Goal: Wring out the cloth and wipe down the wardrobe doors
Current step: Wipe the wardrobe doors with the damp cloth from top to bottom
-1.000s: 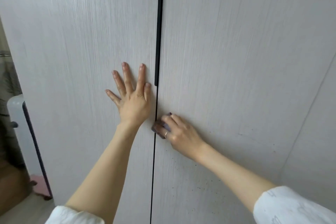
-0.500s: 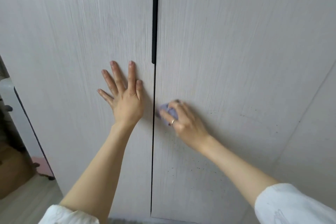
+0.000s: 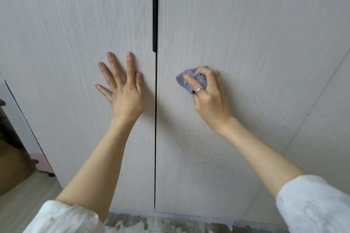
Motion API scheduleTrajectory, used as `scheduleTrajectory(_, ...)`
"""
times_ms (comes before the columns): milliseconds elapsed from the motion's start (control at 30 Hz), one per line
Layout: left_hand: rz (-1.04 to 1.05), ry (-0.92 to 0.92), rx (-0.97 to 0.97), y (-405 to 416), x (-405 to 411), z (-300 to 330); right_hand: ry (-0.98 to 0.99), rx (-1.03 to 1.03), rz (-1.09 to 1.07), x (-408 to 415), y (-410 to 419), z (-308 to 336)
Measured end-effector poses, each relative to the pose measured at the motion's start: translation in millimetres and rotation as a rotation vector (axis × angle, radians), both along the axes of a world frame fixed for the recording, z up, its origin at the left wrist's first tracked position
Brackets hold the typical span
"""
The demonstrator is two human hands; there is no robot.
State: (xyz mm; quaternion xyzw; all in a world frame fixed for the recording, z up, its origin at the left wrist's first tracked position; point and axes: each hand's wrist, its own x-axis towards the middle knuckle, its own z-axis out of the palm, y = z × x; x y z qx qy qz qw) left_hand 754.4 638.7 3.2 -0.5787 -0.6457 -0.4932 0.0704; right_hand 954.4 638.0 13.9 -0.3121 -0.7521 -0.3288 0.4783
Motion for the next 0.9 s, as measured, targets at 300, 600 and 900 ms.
scheduleTrajectory(300,-0.008,-0.036,-0.018,-1.6,4.1,-1.2,-0.604,-0.147,-0.02,38.5,-15.0,-100.2)
scheduleTrajectory(600,-0.02,-0.14,-0.015,-1.3,12.2,-0.1,0.051,0.05,-0.075,47.4,-6.1,15.1)
scheduleTrajectory(900,-0.055,-0.28,-0.026,-1.9,27.5,-5.5,-0.452,-0.162,-0.13,92.1,-32.2,-98.8)
